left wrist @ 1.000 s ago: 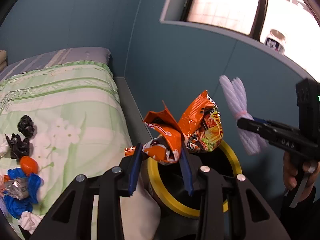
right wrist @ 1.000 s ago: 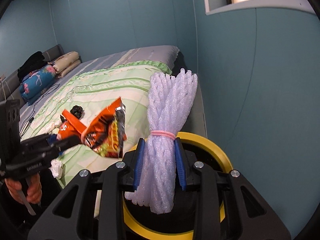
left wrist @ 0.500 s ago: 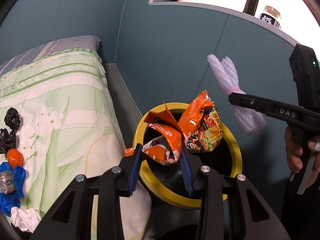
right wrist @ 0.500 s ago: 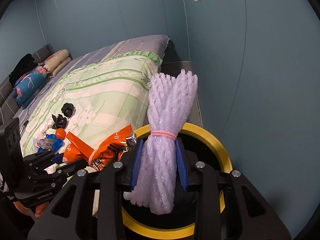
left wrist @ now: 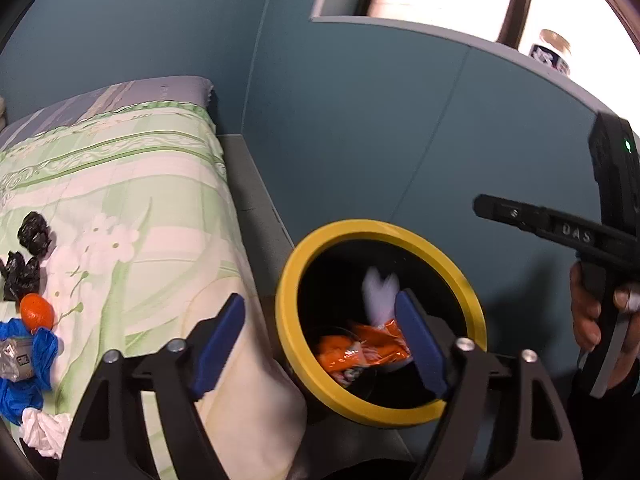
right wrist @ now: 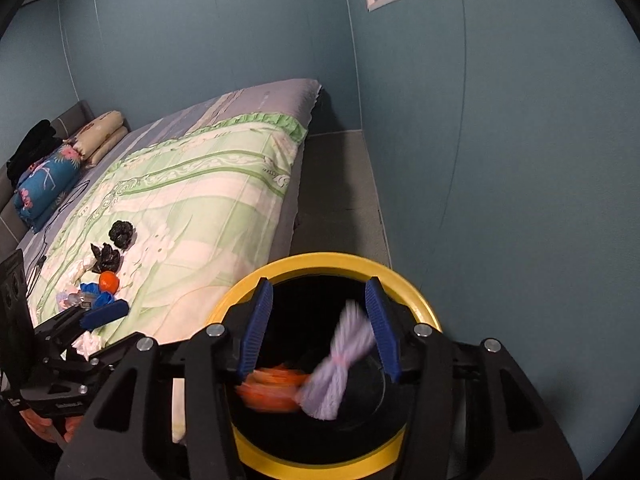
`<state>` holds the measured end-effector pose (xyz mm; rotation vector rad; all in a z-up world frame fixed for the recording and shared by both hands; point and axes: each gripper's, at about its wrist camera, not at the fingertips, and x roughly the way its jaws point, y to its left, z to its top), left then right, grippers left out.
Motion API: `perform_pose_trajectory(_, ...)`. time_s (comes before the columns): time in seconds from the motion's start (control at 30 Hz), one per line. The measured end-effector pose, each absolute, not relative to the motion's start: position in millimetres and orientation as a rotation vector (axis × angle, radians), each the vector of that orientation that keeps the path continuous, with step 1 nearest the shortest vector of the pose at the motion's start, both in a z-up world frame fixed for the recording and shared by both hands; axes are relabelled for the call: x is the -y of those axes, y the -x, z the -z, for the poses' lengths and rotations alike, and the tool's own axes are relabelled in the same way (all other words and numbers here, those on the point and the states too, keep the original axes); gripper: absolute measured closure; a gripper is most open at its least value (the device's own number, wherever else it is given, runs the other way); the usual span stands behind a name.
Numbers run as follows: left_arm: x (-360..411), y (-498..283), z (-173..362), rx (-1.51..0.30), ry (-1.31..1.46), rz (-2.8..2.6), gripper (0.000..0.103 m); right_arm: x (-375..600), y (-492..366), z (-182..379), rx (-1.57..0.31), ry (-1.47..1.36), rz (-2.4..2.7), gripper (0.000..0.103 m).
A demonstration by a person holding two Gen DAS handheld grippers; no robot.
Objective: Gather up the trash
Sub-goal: 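Open the left tool over the bin while the right tool opens, dropping the foam net, then move both open tools back over the trash pile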
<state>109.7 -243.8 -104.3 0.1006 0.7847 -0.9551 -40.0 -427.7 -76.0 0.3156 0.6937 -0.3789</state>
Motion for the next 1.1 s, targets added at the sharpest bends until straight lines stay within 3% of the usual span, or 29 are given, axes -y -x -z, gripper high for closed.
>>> perform_pose_trajectory(0.2, 221, -121, 90, -0.745, -0.047, 0.891, 0.015, 422, 49, 63, -0.592, -0.311, 0.341, 0.049)
perform_pose_trajectory(0.53, 162, -145, 58, -0.645, -0.018, 0.747, 0.009, 363, 44, 29, -0.395, -0.148, 0.209, 0.039)
perform_pose_trajectory(1.1, 6, -177, 53, -0.630, 0.063, 0.403, 0.008, 232, -36, 53, -0.475, -0.040, -0.188, 0.038)
